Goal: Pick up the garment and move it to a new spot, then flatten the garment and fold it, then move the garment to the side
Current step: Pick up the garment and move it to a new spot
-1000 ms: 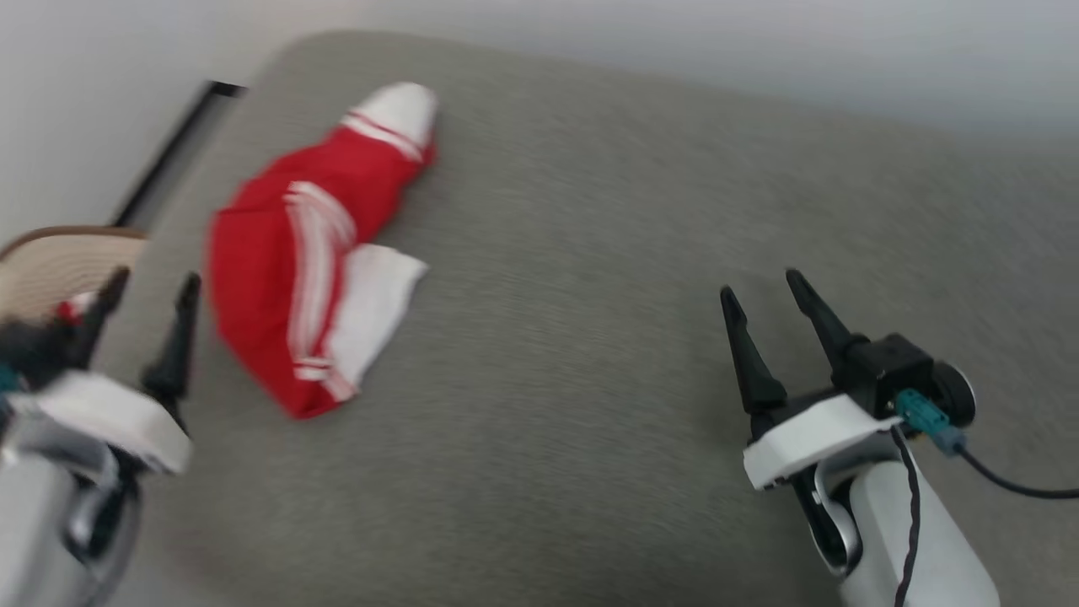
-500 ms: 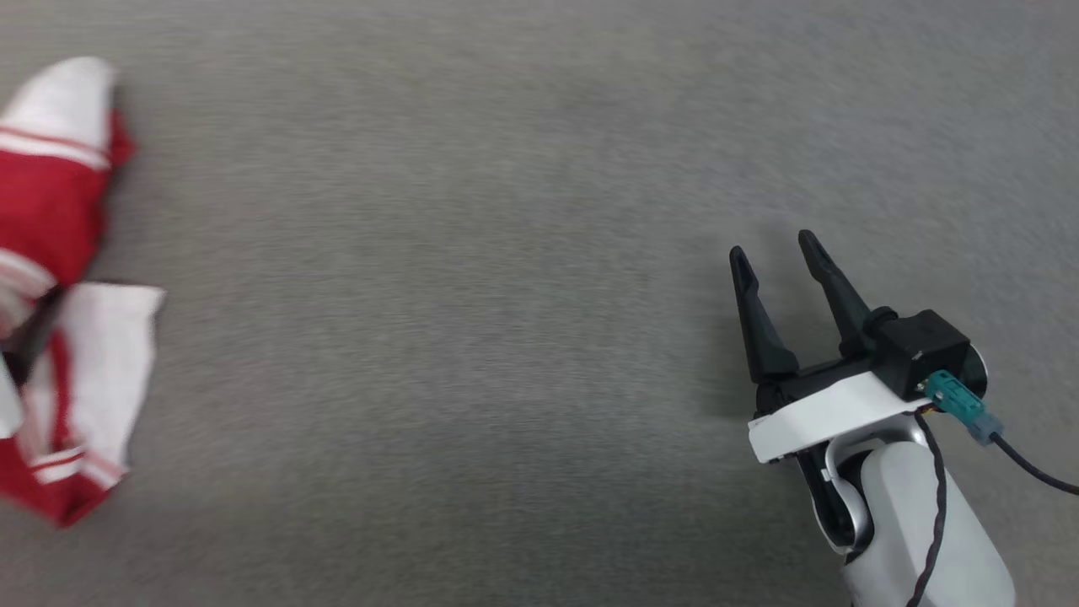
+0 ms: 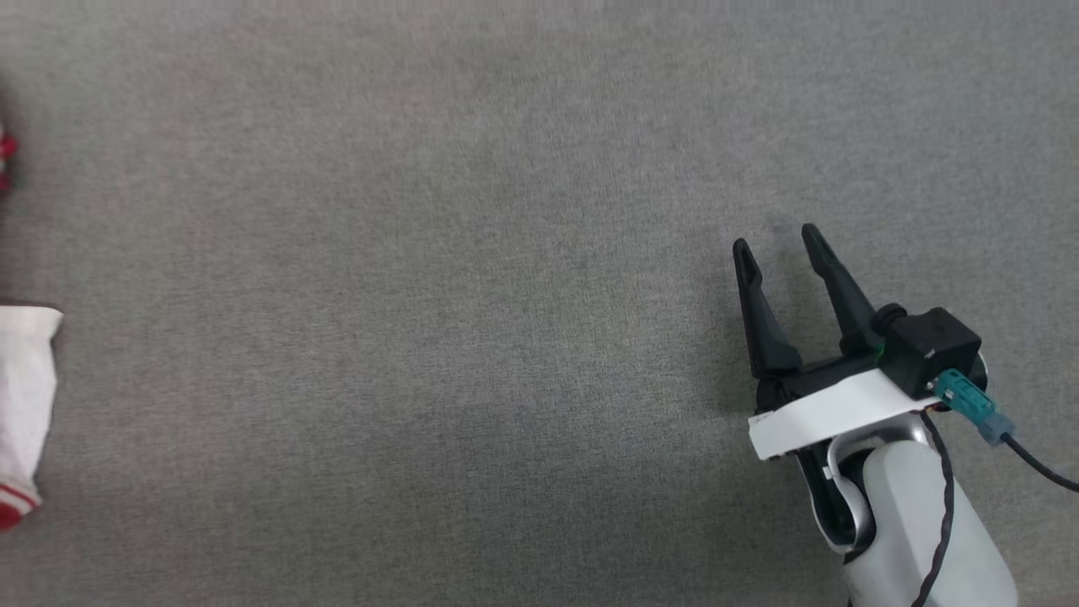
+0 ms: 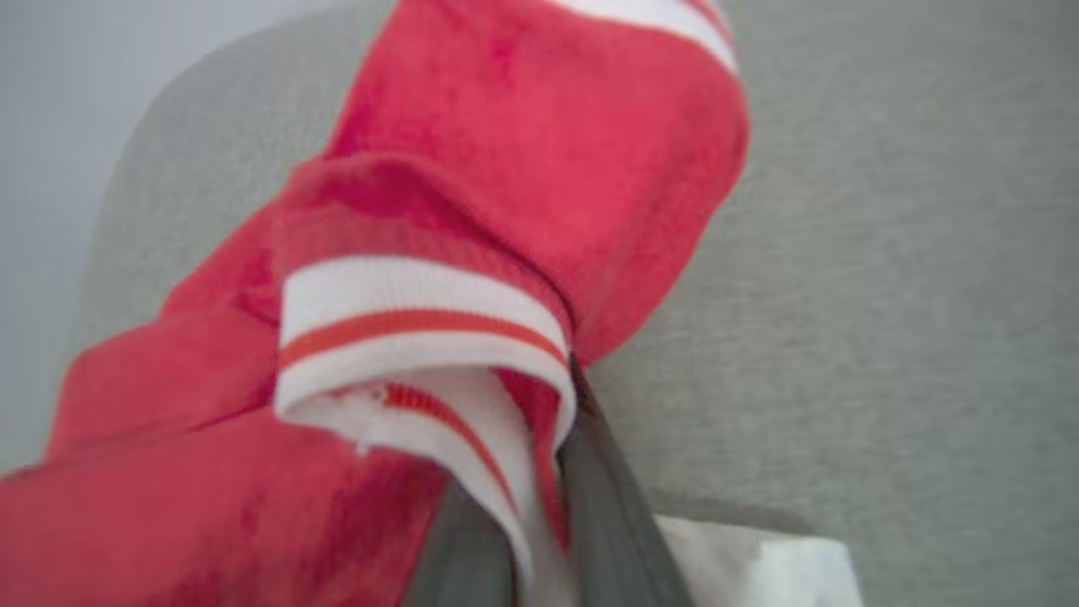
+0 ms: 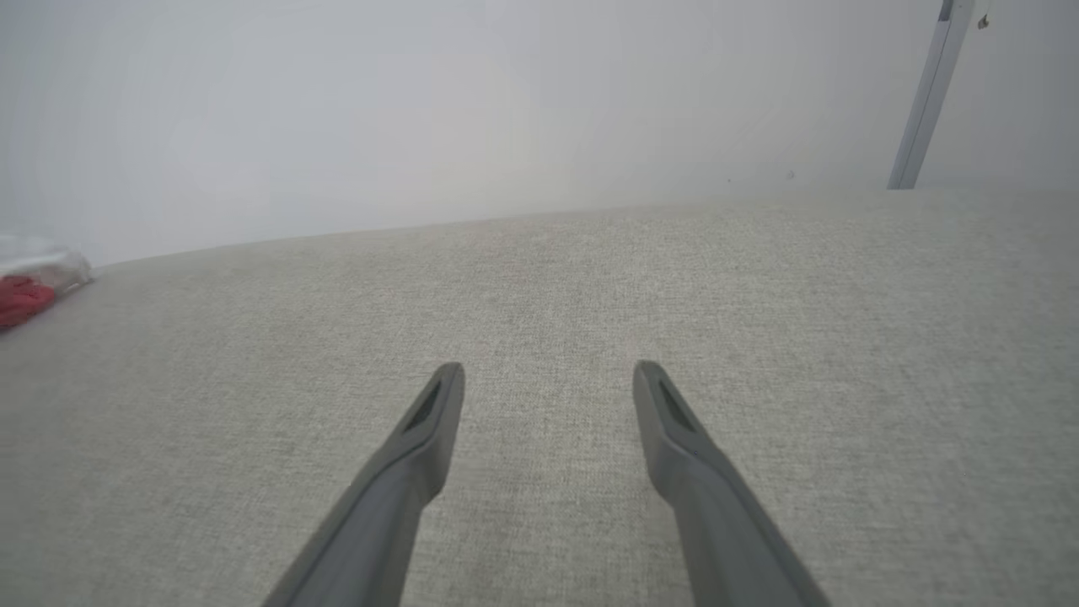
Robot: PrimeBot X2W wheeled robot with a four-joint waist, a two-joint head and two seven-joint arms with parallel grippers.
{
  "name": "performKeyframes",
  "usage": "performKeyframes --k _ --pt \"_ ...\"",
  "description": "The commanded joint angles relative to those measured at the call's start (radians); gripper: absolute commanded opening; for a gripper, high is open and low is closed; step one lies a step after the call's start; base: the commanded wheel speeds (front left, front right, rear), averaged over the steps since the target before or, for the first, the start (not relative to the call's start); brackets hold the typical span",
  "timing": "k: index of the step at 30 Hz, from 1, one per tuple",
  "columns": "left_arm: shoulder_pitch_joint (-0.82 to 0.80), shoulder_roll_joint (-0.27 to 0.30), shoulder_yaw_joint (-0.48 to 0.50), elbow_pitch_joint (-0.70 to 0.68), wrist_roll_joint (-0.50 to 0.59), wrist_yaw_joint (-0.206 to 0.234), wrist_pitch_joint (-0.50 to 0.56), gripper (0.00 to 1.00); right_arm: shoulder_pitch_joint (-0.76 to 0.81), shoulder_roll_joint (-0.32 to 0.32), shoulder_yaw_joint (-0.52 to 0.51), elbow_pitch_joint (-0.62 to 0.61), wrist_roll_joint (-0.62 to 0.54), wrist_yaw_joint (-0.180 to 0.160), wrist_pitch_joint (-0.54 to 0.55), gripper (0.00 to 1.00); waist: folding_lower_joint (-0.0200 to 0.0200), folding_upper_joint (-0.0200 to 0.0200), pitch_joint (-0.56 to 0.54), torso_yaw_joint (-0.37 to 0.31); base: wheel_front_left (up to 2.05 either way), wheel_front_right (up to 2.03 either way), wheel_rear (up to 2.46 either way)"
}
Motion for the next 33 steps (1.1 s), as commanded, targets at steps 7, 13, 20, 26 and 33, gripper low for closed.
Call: performKeyframes --k 7,13,20,26,33 --pt "-0.130 -0.008 -0.125 -0.113 0.039 0.002 -0.041 0.00 0.011 0.000 0.015 0.004 0.042 0.000 -0.005 1.00 0.0000 0.0001 -0.072 -0.002 0.00 0.00 0.00" --pt "-0.268 -0.034 -0.257 -0.246 0.104 0.002 -0.014 0.00 0.008 0.000 0.038 -0.020 0.120 0.000 -0.005 1.00 0.0000 0.0001 -0.058 -0.069 0.00 0.00 0.00" --pt "-0.478 -0.134 -0.381 -0.348 0.137 0.002 0.054 0.00 -0.002 0.000 0.045 -0.055 0.194 0.000 -0.005 1.00 0.0000 0.0001 0.026 -0.189 0.00 0.00 0.00" --pt "-0.538 -0.270 -0.467 -0.383 0.163 0.002 0.078 0.00 0.016 0.001 0.039 -0.075 0.263 0.000 -0.005 1.00 0.0000 0.0001 0.066 -0.279 0.00 0.00 0.00" --pt "-0.386 -0.303 -0.490 -0.490 0.188 0.002 0.182 0.00 0.033 0.000 0.054 -0.097 0.323 0.000 -0.005 1.00 0.0000 0.0001 0.087 -0.363 0.00 0.00 0.00"
